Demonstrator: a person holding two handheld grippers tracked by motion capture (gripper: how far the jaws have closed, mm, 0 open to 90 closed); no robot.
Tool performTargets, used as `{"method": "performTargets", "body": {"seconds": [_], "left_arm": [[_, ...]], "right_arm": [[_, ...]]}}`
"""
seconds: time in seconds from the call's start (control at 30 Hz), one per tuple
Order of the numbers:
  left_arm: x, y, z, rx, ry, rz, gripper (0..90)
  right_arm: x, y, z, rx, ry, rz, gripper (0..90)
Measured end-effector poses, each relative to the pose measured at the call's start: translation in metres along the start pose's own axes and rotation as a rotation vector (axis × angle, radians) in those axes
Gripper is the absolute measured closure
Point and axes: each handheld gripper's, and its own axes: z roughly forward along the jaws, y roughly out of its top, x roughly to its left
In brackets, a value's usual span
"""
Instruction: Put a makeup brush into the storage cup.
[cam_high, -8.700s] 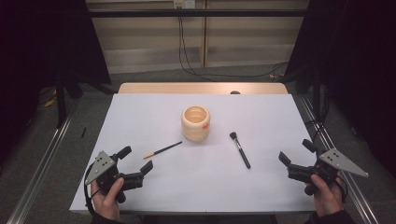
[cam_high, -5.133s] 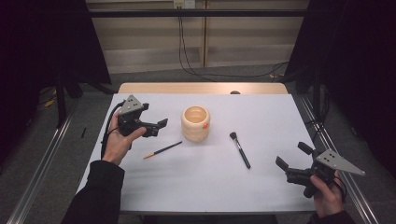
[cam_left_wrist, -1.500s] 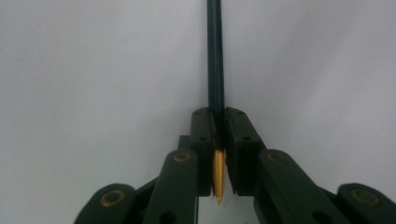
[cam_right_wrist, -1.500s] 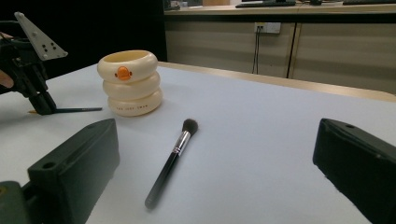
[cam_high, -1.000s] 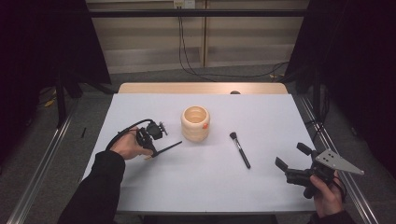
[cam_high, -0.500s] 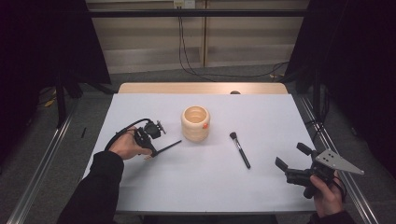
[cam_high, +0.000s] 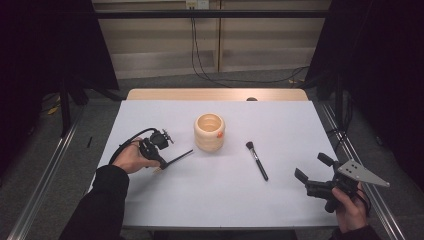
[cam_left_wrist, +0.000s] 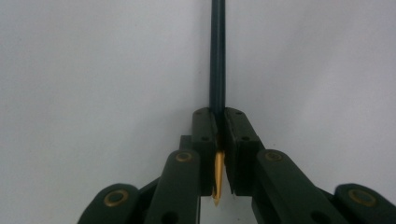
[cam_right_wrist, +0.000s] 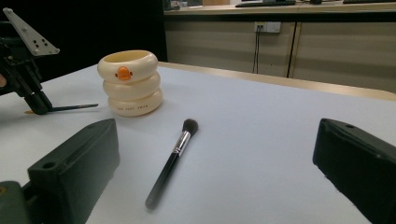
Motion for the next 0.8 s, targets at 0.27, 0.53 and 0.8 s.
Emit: {"method": "performTargets", "body": {"seconds": [0.27,0.53,0.8], "left_arm": [[0.0,-0.003,-0.007,-0.028,0.02,-0.008,83.7],[-0.008,-0.006,-0.015,-0.057,0.034,0.025,83.7],[-0.017,-0.014,-0.021,-0.12,-0.01,0.042,83.7]], "right_arm": [[0.0,0.0,0.0,-0.003,-0.005,0.008,0.1],[-0.001,0.0,0.0,0.002,0.004,0.001,0.1],[0.0,0.0,0.001,0.008,0.005,0.005,0.1]]}}
